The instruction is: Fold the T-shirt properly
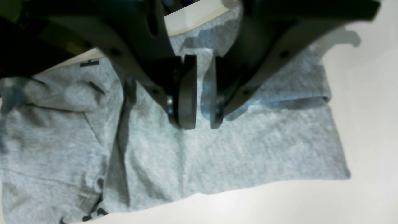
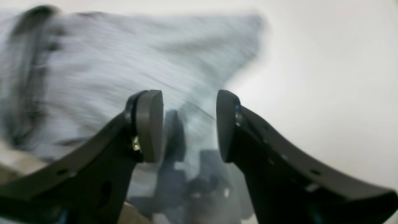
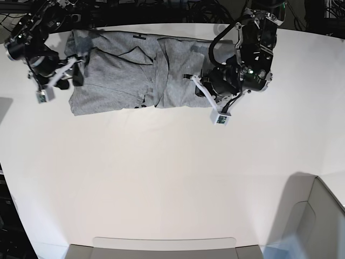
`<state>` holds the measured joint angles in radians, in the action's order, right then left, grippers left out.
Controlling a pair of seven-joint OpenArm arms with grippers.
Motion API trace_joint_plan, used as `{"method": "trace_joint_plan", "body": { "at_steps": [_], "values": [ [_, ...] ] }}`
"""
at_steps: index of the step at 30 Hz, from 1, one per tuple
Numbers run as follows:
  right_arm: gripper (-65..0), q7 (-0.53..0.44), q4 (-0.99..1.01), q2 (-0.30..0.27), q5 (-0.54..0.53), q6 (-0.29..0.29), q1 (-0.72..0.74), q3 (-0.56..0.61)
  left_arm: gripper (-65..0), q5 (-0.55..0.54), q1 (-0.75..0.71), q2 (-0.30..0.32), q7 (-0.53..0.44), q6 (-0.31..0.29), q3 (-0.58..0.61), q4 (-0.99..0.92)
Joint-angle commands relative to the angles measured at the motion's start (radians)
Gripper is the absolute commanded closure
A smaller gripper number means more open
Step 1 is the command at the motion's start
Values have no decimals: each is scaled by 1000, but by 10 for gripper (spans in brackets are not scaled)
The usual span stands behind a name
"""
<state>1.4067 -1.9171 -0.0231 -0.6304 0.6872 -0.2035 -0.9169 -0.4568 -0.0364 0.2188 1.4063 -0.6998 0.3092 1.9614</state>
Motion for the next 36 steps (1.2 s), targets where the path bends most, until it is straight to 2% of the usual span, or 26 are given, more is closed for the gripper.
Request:
{"method": "trace_joint_plan", "body": {
  "at_steps": [1,6,10,15,18,23,29,34,36],
  "values": [
    [-280,-10,-12,-15,5,11,9,-35,-75,-7,10,0,-10,2,-3,16],
    [-280,-10,-11,-15,50,11,11,-179,-75,-6,-17,11,-10,2,-3,16],
    [-280,-10,47,-21,51,11,8,-199,-75,-6,-18,11,-10,2,2,16],
    [-280,-10,236,-57,51,11,17,-115,-75,-6,-18,9,-10,2,5,16],
    [-280,-10,316,-61,50,11,12,-63,-75,-6,-20,12,-10,2,5,16],
    [-280,-10,330,-57,42,11,-9,48,-75,-6,-36,12,-10,2,3,14],
    [-279,-10,333,-50,-26,11,-11,178,-75,-6,-38,12,-10,2,5,14],
    [-278,-10,387,-22,-21,11,-1,206,-75,-6,-38,12,-10,2,3,14],
    [-254,-10,411,-22,-21,11,5,216,-75,-6,-38,12,-10,2,0,14]
  ]
}}
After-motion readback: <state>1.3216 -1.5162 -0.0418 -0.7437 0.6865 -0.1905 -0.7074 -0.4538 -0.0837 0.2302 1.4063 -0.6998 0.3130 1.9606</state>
